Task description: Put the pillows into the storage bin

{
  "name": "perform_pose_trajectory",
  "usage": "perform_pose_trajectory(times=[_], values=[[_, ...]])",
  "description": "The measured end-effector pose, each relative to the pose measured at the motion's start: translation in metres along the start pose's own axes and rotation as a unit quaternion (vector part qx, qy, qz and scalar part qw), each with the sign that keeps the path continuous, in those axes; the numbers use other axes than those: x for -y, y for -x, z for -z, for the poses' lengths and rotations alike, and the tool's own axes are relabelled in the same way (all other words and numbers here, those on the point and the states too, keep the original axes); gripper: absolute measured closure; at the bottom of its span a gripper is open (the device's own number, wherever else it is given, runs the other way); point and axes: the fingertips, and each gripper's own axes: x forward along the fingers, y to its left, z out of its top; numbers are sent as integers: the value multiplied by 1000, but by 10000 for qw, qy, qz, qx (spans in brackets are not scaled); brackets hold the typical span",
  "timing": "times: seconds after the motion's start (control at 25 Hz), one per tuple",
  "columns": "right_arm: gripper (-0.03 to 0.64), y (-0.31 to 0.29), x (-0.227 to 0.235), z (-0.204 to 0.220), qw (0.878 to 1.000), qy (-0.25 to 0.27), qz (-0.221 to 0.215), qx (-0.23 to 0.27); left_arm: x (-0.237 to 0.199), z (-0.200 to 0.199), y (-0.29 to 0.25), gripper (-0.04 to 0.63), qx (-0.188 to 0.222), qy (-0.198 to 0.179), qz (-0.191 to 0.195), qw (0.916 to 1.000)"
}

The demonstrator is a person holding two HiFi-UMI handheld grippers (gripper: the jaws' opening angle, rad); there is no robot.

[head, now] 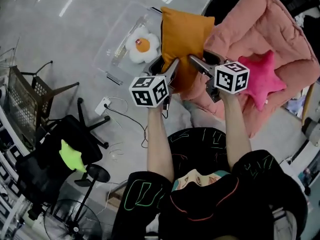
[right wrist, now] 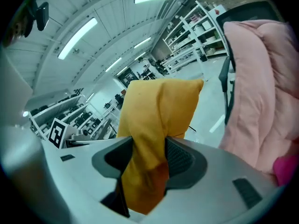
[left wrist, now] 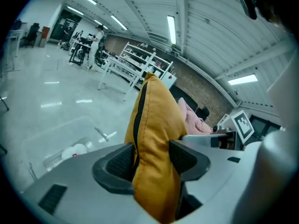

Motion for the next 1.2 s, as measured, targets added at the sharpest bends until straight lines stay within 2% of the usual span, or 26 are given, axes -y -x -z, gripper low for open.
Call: perform_pose_trajectory(times=[0.24,0.56,0.64,0.76,0.84,0.96,1.12,1.2], values=[[393,-86,-28,6,9975,112,-290,-637,-83,-9,22,354,115,314,-563,9979],[385,-189,-43,13,9915,85,-323,-1259,-182,-19,26,356,-24,666,-1092,9918],[383,-214,-42,12,9898,61,-308,-1389,-205,-24,21,365,-132,619,-1227,9904],[380,-246,-43,11,9881,-77,-289,-1511,-238,-30,15,416,-382,462,-1475,9872],[380,-266,-39,8,9883,-125,-224,-1500,-262,-35,10,418,-497,356,-1637,9846],[368,-285,-20,10,9873,-326,161,-1550,-290,-34,5,407,-635,348,-1941,9783],[379,-273,-8,10,9856,-555,329,-1565,-286,-33,-8,432,-689,546,-1690,9817],[465,-261,0,8,9855,-590,398,-1540,-276,-33,-18,479,-747,528,-1527,9840]])
